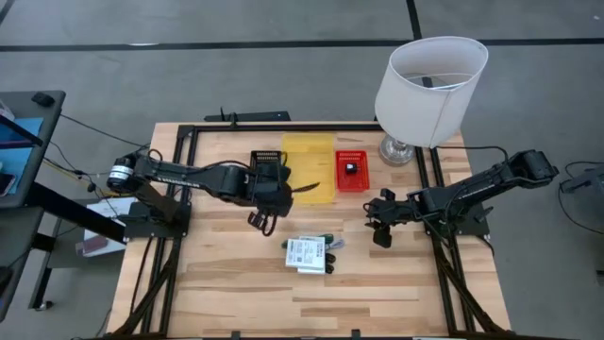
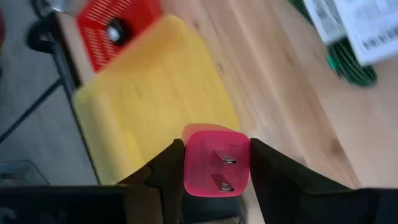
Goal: Pick and place items into bin
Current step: Put the pink charger adapter into the red bin
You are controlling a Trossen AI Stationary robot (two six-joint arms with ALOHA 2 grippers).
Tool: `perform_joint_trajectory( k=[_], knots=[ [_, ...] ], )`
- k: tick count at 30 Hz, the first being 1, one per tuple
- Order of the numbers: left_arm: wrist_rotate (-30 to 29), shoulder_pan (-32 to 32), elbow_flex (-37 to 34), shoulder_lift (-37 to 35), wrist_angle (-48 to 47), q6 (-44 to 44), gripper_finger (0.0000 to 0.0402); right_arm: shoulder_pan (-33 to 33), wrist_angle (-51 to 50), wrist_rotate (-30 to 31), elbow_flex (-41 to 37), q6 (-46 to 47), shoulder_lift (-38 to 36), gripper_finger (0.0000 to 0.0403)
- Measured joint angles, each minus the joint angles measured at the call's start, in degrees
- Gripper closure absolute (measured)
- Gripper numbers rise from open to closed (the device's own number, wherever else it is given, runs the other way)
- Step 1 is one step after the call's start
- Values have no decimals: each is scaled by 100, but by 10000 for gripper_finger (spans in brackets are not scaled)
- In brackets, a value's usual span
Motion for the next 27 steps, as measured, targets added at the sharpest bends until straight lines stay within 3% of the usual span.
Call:
perform_joint_trajectory(
  k=[10, 18, 23, 27],
  knots=[
    [-14, 172, 468, -2, 852, 139, 259, -133, 774, 252, 2, 2, 0, 275],
    [-41, 150, 504, -2, 1475, 451, 261, -476, 2019, 259, 2, 22, 1, 275],
    [-50, 66, 504, -2, 1741, 602, 260, -619, 2289, 239, 4, 225, -1, 275],
    [-57, -33, 505, -39, 1984, 777, 262, -570, 2801, 291, 4, -360, -1, 275]
  ],
)
